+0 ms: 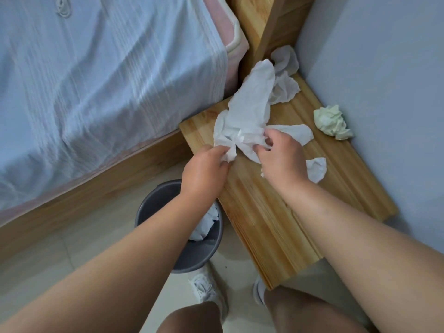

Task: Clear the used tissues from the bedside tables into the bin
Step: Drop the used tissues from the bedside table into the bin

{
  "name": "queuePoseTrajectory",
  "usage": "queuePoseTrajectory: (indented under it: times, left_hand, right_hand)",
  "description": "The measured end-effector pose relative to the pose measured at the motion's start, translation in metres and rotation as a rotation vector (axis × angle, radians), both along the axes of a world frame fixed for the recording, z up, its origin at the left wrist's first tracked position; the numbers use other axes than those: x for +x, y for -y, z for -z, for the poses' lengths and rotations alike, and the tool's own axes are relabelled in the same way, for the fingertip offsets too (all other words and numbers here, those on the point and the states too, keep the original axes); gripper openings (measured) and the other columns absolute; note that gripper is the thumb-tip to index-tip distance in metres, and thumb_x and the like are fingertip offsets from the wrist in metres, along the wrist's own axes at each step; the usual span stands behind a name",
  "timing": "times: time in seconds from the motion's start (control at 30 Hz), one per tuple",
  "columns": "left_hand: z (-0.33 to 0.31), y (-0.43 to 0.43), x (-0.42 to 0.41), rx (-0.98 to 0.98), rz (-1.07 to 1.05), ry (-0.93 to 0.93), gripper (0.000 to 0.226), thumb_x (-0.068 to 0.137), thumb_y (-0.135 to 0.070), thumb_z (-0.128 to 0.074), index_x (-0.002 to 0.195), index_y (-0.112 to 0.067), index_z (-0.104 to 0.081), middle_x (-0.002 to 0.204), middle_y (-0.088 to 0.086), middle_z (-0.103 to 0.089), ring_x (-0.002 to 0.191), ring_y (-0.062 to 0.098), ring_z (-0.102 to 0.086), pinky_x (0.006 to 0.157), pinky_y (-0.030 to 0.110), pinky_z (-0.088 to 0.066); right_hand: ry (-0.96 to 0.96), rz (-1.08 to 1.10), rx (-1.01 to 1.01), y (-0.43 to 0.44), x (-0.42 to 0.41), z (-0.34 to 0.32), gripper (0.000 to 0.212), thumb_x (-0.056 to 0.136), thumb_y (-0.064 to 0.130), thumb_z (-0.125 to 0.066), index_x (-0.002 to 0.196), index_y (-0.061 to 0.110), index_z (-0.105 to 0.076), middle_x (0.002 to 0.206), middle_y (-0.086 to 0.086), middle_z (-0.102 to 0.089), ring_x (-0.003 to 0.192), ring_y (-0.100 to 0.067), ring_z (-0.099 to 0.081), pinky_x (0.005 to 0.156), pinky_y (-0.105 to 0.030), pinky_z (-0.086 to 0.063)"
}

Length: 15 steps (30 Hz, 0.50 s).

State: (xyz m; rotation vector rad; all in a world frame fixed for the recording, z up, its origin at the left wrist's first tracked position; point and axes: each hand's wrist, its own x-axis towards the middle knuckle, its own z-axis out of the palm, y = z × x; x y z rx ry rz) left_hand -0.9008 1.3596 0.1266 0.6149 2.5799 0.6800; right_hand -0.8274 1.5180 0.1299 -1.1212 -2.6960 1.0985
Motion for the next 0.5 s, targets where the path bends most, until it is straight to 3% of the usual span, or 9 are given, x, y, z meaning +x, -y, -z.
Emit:
queuePoseTrajectory:
  times: [0.03,0.1,0.17,0.33,0.43,0.5]
  left_hand:
    - [-0.001,0.003,0.002,0.062,-0.038,0.071,0.027,0.104,-0.030,-0.062,0.129,-0.029,-0.072,0.110,-0.002,-0.071,0.096,0.019,-0.067,0.077,0.033,-0.054]
    - [-0.006,0.009,0.003,0.208,-0.139,0.224,0.016,0.103,-0.035,-0.064,0.114,-0.036,-0.075,0.097,-0.006,-0.075,0.084,0.011,-0.068,0.072,0.029,-0.054]
    - [-0.013,0.016,0.004,0.356,-0.247,0.357,0.009,0.103,-0.038,-0.065,0.107,-0.042,-0.072,0.091,-0.007,-0.077,0.073,0.006,-0.069,0.062,0.024,-0.056]
    - [-0.029,0.056,0.009,0.633,-0.461,0.515,0.015,0.105,-0.033,-0.063,0.109,-0.040,-0.076,0.093,-0.005,-0.081,0.076,0.011,-0.073,0.066,0.024,-0.061]
    - [-0.025,0.097,0.019,0.634,-0.577,0.535,0.016,0.105,-0.029,-0.064,0.111,-0.037,-0.076,0.085,-0.008,-0.078,0.068,0.005,-0.067,0.060,0.020,-0.057]
    - [-0.014,0.128,0.029,0.564,-0.657,0.550,0.015,0.105,-0.027,-0.063,0.111,-0.033,-0.076,0.078,-0.012,-0.077,0.061,0.004,-0.064,0.054,0.018,-0.053]
  right_hand:
    - [-0.034,0.002,0.028,-0.002,0.001,-0.002,0.015,0.098,0.020,-0.064,0.086,0.013,-0.064,0.083,-0.002,-0.062,0.077,-0.020,-0.059,0.065,-0.022,-0.040]
    - [-0.091,0.029,0.065,-0.006,0.006,-0.008,0.034,0.098,0.017,-0.063,0.069,0.015,-0.046,0.066,0.007,-0.044,0.060,-0.009,-0.041,0.052,-0.015,-0.025]
    - [-0.142,0.051,0.046,-0.010,0.009,-0.019,0.031,0.098,0.016,-0.062,0.070,0.013,-0.049,0.065,0.011,-0.044,0.059,-0.005,-0.041,0.052,-0.014,-0.026]
    - [-0.245,0.050,-0.130,0.006,0.006,-0.055,0.015,0.098,0.030,-0.067,0.091,0.017,-0.072,0.073,0.010,-0.064,0.065,-0.005,-0.057,0.057,-0.012,-0.040]
    - [-0.234,0.025,-0.331,0.044,0.003,-0.066,0.011,0.096,0.037,-0.070,0.090,0.029,-0.073,0.073,0.011,-0.070,0.065,-0.001,-0.064,0.056,-0.012,-0.048]
    - [-0.142,0.022,-0.429,0.077,0.003,-0.058,0.017,0.093,0.045,-0.070,0.084,0.031,-0.071,0.081,0.017,-0.073,0.070,-0.003,-0.068,0.060,-0.021,-0.053]
